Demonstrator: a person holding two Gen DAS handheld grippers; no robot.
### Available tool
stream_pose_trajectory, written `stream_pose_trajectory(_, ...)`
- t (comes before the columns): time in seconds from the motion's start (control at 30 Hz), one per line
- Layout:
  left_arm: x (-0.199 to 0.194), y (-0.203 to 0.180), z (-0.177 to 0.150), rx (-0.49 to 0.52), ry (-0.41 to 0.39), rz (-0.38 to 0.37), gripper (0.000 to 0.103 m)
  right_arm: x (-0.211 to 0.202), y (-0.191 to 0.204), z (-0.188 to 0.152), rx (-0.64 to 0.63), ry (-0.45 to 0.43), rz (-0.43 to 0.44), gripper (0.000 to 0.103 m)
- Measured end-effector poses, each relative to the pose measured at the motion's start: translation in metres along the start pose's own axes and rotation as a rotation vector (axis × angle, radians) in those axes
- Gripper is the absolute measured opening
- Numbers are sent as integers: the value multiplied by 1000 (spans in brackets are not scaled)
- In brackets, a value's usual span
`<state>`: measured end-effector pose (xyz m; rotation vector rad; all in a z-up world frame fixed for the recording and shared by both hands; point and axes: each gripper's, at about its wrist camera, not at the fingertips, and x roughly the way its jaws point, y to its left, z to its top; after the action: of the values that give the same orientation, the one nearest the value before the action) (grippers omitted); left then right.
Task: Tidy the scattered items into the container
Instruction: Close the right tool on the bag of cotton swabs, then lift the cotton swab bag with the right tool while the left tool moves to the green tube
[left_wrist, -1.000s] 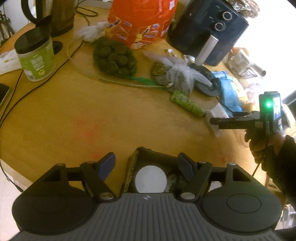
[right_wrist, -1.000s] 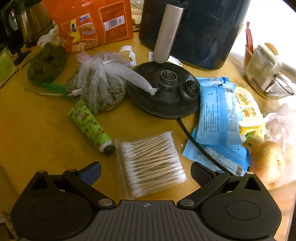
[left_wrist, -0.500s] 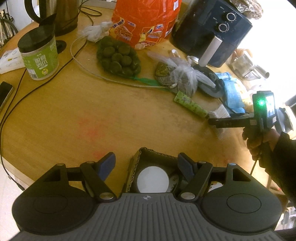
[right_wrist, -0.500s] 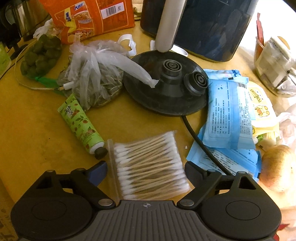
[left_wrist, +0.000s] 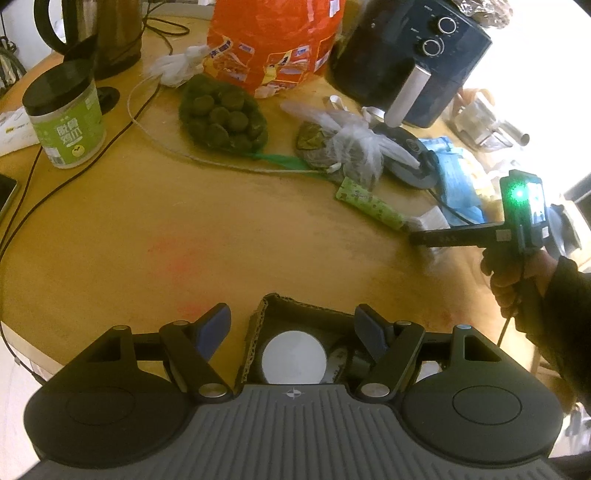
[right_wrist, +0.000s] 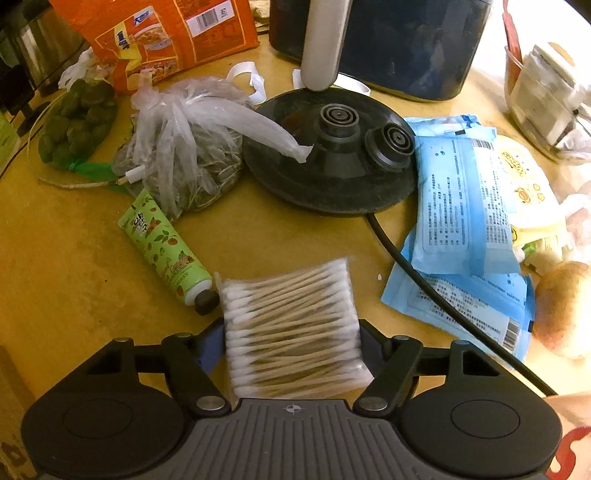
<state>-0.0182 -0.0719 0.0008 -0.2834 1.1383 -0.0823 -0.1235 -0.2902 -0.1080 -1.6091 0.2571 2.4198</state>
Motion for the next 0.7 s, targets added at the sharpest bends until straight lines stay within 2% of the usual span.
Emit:
stream_pose_trajectory(0.37,-3,-5,1,32,-3,-13,73,-11,-1,-6,57,-3,-3,75)
stream_pose_trajectory(0.7,-3,-14,3,88,4,-39,73,-38,10,-14,81,-42,1,75)
